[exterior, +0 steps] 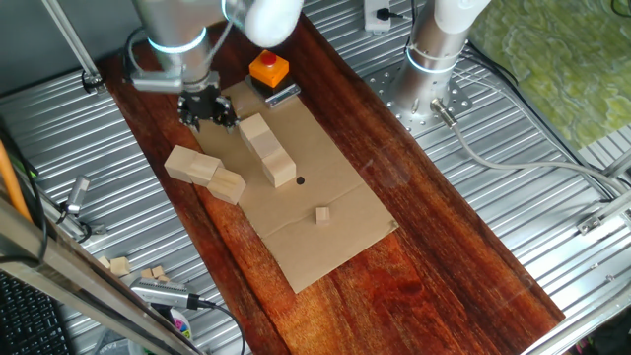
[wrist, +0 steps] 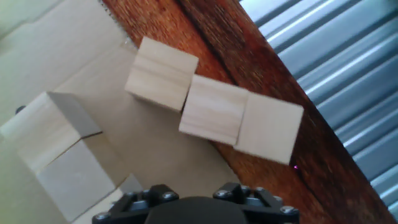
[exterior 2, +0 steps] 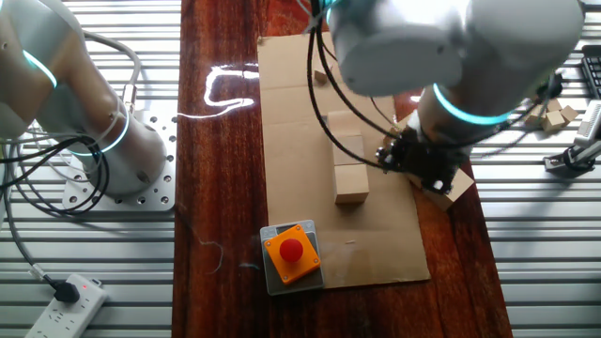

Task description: Stack the blocks into a pyramid shape

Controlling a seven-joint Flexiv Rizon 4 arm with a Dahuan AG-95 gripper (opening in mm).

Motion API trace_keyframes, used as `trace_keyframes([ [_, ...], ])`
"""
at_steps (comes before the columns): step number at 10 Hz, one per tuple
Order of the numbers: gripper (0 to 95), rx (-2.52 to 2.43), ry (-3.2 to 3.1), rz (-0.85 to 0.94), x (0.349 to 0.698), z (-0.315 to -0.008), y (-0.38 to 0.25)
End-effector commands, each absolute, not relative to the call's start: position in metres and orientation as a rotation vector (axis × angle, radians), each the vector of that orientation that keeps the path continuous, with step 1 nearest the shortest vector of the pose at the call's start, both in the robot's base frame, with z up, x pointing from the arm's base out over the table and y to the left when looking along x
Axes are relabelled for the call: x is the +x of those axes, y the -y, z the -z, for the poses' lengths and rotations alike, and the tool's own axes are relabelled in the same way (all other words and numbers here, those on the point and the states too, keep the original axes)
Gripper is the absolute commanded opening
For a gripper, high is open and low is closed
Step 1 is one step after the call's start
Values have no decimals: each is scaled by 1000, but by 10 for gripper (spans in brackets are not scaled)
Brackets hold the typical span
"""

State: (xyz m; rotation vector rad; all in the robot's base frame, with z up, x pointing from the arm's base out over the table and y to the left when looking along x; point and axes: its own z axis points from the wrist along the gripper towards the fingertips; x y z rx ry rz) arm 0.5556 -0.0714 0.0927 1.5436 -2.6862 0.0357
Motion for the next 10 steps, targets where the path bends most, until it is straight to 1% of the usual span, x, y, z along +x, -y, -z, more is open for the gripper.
trace_keyframes([
  [1, 0, 2015, 2442, -49, 555, -99, 57],
  [3, 0, 2164, 2309, -44, 551, -111, 47],
  [5, 0, 2336, 2168, 30, 549, -117, 39],
  [7, 0, 2424, 2068, 99, 545, -124, 24],
  [8, 0, 2449, 2012, 132, 541, -129, 7],
  [10, 0, 2471, 1960, 143, 536, -132, -5],
])
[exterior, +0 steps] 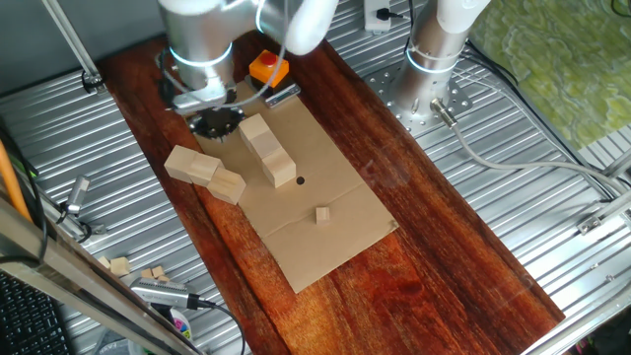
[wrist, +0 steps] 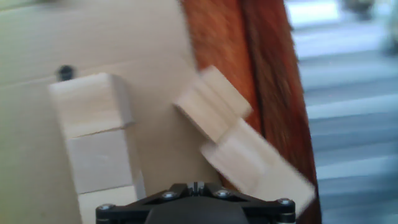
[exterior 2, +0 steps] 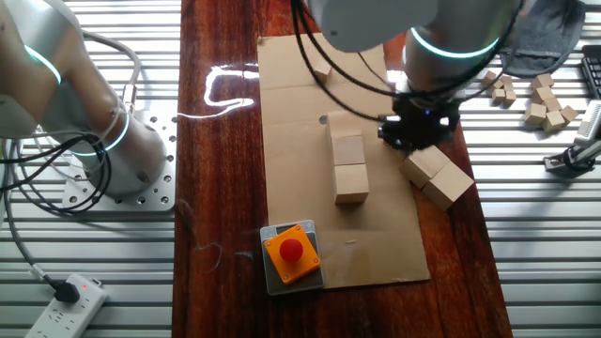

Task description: Stack the blocks into a pyramid shape

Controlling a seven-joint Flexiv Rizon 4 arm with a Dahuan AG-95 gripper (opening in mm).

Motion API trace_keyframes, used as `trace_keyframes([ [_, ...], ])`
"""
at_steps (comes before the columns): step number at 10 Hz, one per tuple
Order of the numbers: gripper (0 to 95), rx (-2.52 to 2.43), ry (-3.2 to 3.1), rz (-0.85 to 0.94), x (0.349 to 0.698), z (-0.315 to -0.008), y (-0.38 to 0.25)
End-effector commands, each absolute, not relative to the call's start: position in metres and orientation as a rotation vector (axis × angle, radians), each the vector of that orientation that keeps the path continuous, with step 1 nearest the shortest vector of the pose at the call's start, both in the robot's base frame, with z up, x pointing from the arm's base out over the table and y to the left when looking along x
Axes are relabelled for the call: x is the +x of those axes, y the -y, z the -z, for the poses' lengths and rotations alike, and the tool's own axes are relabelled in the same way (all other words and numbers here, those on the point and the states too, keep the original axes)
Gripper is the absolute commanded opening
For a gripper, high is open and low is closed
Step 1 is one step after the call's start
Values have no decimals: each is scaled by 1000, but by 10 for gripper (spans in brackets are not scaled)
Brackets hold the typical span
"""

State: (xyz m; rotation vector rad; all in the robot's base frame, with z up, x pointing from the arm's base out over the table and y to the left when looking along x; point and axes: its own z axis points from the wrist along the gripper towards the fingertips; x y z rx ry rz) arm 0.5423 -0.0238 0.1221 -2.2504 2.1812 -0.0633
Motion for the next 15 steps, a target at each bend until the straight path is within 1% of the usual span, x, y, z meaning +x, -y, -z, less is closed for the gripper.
trace_keyframes([
  [1, 0, -2459, -1933, -135, 536, -132, -5],
  [7, 0, -2494, -1908, -120, 536, -132, -5],
  [8, 0, -2484, -1952, -88, 536, -132, -5],
  [11, 0, -2318, -2118, -15, 536, -132, -5],
  [13, 0, -2229, -2151, -36, 536, -132, -5],
  [15, 0, -2203, -2124, -103, 561, -124, 22],
])
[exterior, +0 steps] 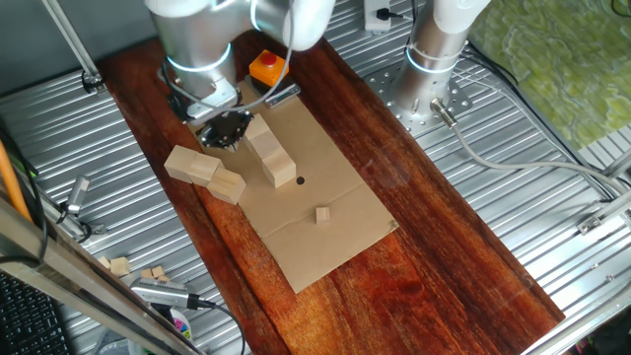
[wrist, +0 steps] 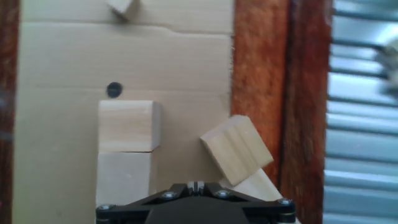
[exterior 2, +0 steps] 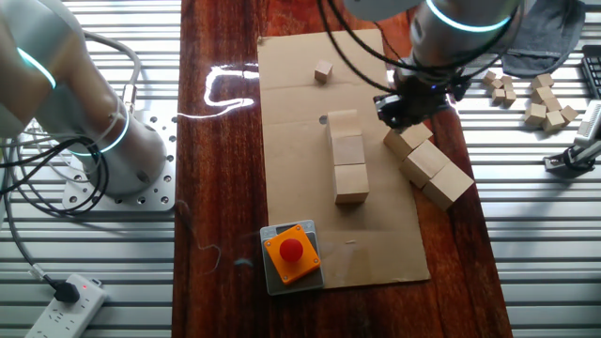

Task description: Stack the blocks into a pyramid shape

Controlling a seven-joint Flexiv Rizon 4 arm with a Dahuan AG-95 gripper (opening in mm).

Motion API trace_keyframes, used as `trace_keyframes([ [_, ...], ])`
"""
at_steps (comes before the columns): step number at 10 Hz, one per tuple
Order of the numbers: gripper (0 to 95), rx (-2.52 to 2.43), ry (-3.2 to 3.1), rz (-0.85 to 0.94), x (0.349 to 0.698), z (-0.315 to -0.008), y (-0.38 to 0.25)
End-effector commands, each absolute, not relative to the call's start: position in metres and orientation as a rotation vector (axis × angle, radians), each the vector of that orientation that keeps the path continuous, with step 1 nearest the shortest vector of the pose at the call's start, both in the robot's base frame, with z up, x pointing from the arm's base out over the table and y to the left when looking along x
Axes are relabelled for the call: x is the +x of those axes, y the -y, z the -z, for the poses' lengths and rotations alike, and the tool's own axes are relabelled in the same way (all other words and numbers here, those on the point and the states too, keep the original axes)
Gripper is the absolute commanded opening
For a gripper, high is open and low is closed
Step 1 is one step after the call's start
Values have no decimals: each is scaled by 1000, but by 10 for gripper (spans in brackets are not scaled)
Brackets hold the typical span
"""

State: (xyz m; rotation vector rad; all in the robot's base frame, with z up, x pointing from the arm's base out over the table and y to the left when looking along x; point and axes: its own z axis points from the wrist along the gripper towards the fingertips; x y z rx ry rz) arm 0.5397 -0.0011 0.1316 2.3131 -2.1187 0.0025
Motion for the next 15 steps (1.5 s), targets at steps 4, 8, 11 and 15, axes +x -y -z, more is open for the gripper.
trace_keyframes([
  [4, 760, 2462, 2166, 84, 595, -125, 45],
  [8, 950, 2597, 2092, -48, 622, -118, 44],
  [11, 950, 2743, 1894, -110, 626, -107, 48],
  [15, 760, 2806, 1719, -92, 630, -93, 54],
])
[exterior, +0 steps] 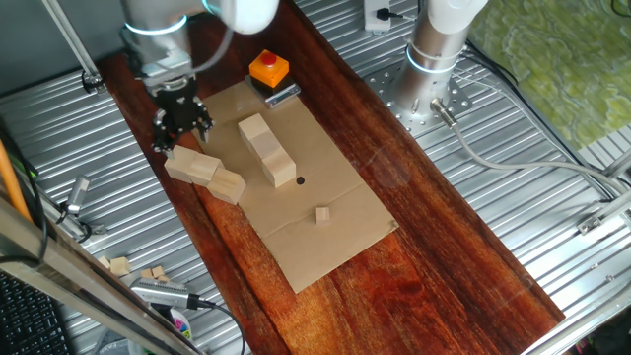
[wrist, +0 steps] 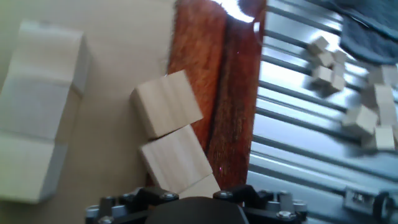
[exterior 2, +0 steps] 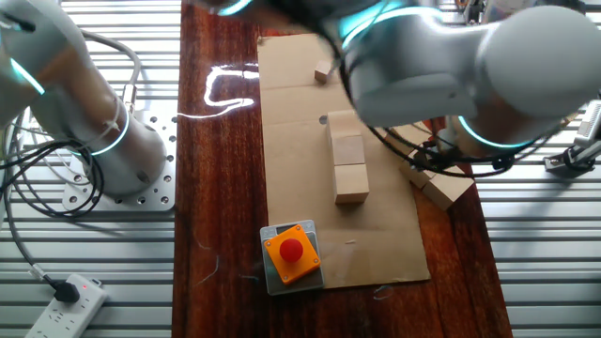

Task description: Stack the blocks into a pyramid shape

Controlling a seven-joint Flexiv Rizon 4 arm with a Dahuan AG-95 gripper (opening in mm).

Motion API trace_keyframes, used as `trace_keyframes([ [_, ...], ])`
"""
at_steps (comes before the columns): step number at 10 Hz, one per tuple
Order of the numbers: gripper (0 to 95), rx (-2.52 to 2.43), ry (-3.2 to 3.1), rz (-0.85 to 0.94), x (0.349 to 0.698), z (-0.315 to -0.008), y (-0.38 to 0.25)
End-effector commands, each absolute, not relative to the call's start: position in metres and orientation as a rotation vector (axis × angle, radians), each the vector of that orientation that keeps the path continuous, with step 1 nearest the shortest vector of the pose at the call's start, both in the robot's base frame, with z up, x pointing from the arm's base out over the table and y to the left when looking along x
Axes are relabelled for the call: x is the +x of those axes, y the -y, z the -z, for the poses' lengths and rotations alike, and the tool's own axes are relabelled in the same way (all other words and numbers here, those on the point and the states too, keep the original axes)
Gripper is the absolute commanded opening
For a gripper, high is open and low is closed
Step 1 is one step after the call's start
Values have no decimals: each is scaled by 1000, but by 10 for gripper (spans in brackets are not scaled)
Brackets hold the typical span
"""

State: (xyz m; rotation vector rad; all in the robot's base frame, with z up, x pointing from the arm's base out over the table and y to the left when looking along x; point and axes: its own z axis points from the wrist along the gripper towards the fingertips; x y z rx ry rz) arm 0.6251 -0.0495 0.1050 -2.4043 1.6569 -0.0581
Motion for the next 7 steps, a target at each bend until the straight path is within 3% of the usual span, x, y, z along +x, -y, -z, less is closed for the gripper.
trace_keyframes([
  [1, 760, -2560, -1561, 82, 631, -92, 55],
  [7, 760, -2601, -1473, 46, 634, -77, 60],
])
